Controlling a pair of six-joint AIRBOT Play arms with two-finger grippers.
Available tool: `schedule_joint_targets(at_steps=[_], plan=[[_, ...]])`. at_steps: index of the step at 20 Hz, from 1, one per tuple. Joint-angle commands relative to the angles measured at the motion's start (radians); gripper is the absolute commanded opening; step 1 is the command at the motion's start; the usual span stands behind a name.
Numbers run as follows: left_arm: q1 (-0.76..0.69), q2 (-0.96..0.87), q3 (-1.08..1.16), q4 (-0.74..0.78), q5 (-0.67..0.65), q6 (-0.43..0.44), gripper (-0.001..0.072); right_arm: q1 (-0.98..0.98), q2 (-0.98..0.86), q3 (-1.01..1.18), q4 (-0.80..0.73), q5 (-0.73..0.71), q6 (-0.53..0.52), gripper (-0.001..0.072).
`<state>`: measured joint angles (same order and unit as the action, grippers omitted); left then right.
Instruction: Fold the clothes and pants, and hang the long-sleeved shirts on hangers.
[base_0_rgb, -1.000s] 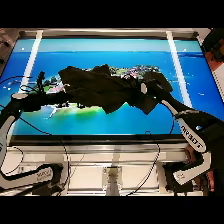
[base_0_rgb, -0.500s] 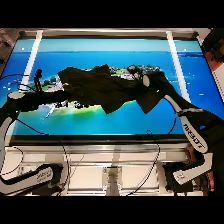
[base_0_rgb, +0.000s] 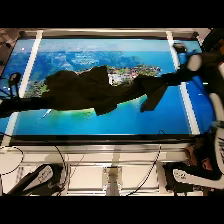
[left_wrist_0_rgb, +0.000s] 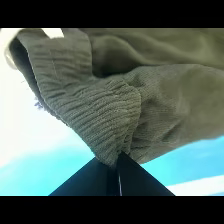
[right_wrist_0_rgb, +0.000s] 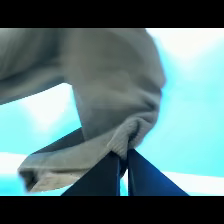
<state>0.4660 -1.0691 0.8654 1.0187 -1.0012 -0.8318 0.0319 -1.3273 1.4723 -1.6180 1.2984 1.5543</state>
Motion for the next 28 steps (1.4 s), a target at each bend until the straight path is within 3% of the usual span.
schedule_joint_targets(at_steps=[1,6,11,15,18,24,28], plan=[[0.064,0.043,0.000,0.156,0.033,-0.017,0.0049,-0.088,0.152,0.002,0.021,0.079,0.010,0.0017],[0.064,0.063,0.001,0.153,0.045,-0.018,0.0048,-0.088,0.317,0.002,0.015,0.170,0.073,0.0017],[0.065,0.206,0.018,0.069,0.021,-0.018,0.0047,-0.088,0.476,0.002,-0.013,0.349,0.138,0.0017],[0.087,0.308,0.018,0.126,0.013,-0.037,0.0047,-0.088,0.592,0.002,-0.119,0.542,0.192,0.0017],[0.122,0.300,0.018,0.161,-0.022,-0.044,0.0046,-0.088,0.660,0.002,-0.203,0.540,0.225,0.0017],[0.121,0.127,0.018,0.366,-0.040,-0.043,0.0047,-0.088,0.478,0.002,-0.243,0.539,0.123,0.0017],[0.122,0.008,0.017,0.470,-0.040,-0.044,0.0048,-0.088,0.294,0.000,-0.231,0.437,0.106,0.0017]])
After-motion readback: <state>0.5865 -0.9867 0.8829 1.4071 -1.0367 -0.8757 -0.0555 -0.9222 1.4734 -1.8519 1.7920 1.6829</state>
